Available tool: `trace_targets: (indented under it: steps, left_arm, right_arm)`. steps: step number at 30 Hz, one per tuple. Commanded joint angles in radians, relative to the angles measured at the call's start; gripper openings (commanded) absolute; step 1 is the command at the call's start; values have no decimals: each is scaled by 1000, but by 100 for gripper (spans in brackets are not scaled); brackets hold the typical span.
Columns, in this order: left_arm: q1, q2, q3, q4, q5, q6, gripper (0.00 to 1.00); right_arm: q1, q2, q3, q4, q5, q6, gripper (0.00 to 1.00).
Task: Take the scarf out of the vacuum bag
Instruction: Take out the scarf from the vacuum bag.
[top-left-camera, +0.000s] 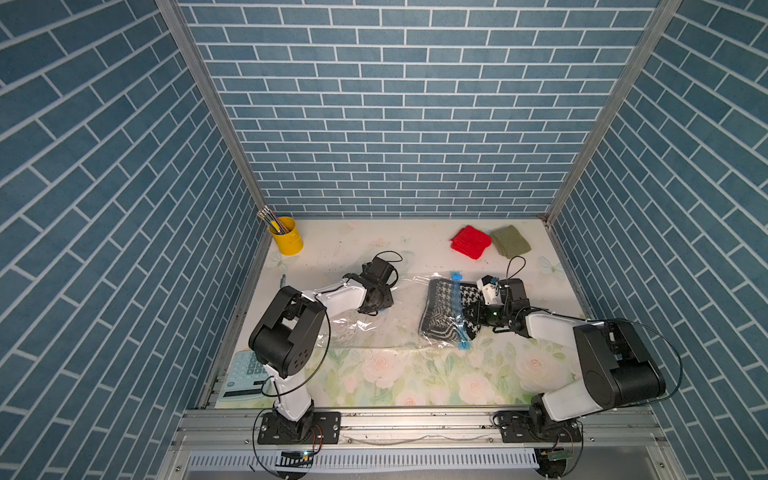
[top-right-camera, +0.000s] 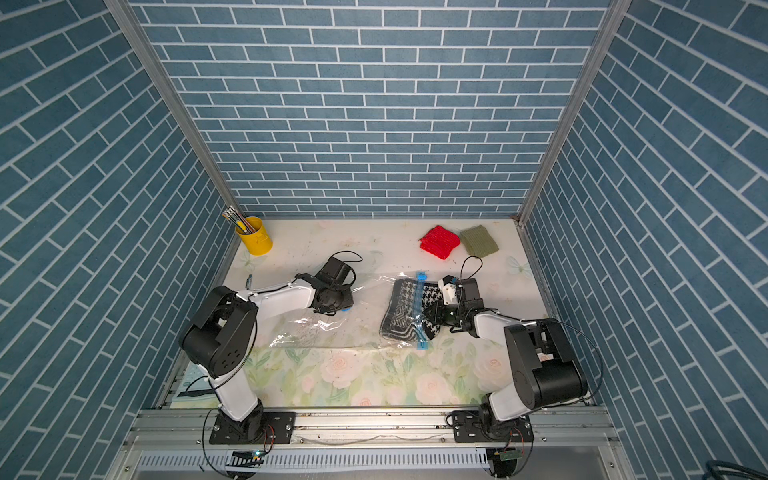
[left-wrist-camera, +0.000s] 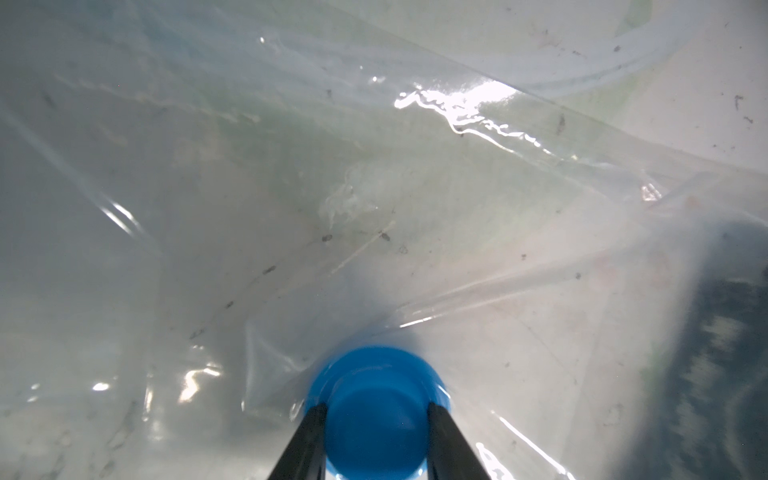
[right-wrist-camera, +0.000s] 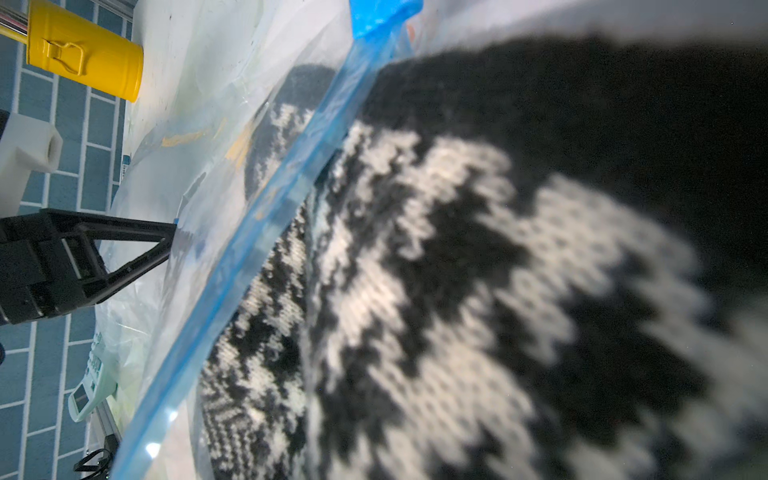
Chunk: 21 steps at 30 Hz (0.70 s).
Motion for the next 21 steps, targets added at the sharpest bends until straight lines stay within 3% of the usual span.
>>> trace_targets:
  steps: [1,21]
  left_arm:
    - [10,-2,-17,-61,-53,-6,5]
    - [10,-8,-19,-68,-60,-8,5]
  right_arm:
    - [-18,-31,1,-47,44,-25,0]
    - [-40,-17,-12,-31,8,-20,0]
